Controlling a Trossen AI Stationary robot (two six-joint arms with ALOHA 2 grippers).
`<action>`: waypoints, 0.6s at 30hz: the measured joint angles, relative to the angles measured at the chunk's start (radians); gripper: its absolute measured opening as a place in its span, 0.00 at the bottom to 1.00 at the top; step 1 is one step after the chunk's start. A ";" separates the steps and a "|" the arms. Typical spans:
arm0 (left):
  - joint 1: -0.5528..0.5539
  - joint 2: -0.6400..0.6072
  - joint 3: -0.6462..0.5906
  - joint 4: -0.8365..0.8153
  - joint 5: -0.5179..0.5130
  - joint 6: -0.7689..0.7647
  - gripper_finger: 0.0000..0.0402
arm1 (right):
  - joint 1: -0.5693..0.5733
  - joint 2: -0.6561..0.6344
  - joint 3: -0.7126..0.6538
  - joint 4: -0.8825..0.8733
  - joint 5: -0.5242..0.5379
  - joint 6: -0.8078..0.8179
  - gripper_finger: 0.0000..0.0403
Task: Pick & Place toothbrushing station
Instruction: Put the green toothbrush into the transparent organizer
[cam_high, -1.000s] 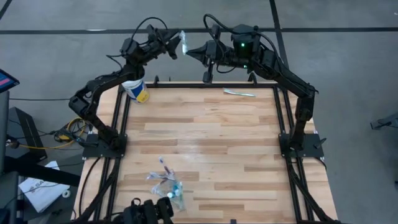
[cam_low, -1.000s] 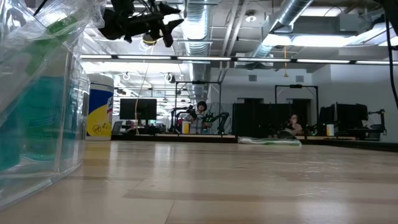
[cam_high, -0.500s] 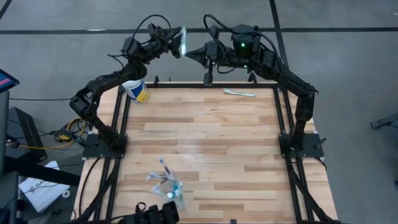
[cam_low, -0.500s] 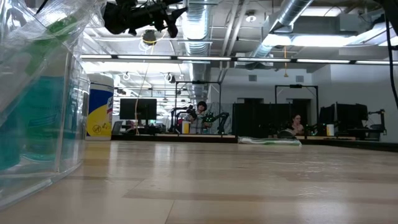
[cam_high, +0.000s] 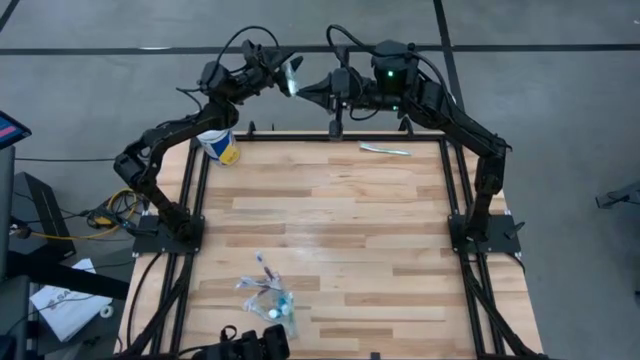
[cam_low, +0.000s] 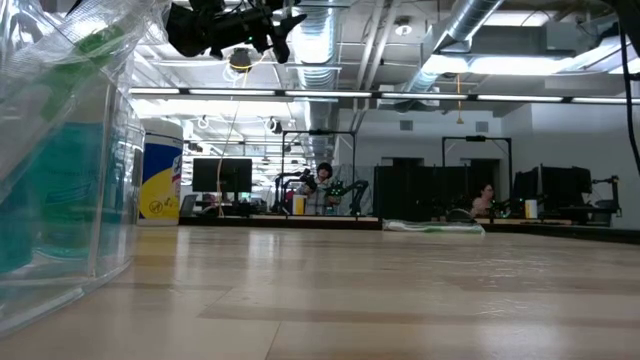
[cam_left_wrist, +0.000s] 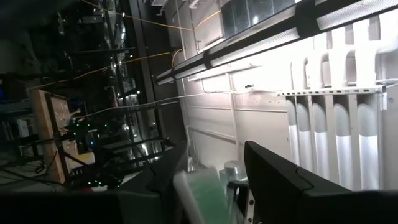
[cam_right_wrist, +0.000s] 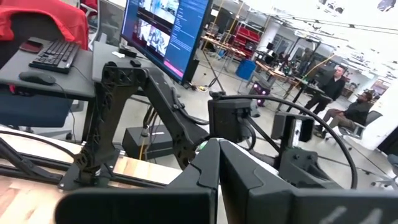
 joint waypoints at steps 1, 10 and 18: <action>0.001 0.000 0.000 0.001 0.002 0.008 0.37 | 0.000 0.000 0.000 0.000 0.000 0.000 0.00; 0.002 0.000 0.000 0.000 0.000 0.018 0.25 | -0.007 0.000 0.000 -0.005 0.080 -0.026 0.00; 0.002 0.000 0.000 0.002 0.001 0.038 0.27 | -0.026 0.000 0.000 -0.007 0.087 -0.027 0.00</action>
